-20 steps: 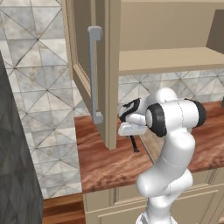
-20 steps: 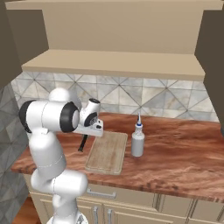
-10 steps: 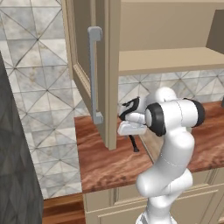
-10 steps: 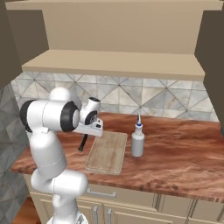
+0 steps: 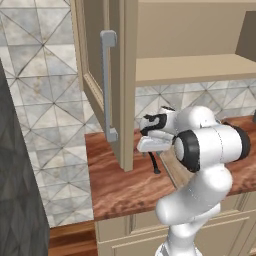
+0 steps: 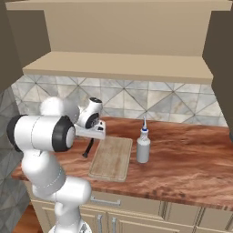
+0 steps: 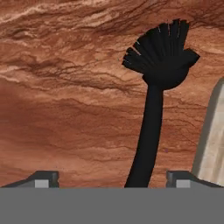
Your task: Grab the spray bottle from the cabinet, then place it next to the cutting board for sanitizing. Then grab the dish brush from the countertop next to the sink and place it next to the cutting board.
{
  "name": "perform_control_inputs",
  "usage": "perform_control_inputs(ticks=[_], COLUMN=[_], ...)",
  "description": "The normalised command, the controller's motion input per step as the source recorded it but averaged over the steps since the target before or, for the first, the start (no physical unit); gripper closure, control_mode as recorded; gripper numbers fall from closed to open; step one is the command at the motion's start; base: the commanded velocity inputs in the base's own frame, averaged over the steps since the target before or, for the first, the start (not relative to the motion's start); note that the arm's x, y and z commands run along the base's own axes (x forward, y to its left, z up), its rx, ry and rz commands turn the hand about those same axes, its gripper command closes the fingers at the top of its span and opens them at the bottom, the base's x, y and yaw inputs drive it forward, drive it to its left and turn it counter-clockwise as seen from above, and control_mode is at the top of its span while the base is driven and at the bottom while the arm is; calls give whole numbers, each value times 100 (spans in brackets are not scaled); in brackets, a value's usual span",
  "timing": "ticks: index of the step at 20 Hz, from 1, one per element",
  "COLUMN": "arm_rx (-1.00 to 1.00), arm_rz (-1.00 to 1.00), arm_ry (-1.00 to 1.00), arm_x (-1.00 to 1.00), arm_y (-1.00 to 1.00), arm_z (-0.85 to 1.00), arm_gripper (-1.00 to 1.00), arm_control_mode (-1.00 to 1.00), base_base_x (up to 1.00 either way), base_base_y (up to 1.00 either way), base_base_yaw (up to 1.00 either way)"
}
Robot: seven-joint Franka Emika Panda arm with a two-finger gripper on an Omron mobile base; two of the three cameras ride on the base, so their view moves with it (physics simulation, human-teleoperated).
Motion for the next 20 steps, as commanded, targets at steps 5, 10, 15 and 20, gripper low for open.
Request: perform_control_inputs(ticks=[5,10,15,20], arm_rx=[0,0,0,0], arm_rz=[0,0,0,0], arm_ry=[-19,-17,-19,-21], arm_x=[-70,-78,-99,-100], arm_y=[0,-4,-11,-14], arm_z=[97,99,98,98], arm_gripper=[-100,-100,-100,-100], arm_control_mode=[-100,-100,-100,-100], base_base_x=[0,0,0,0], base_base_y=[0,0,0,0], base_base_yaw=[0,0,0,0])
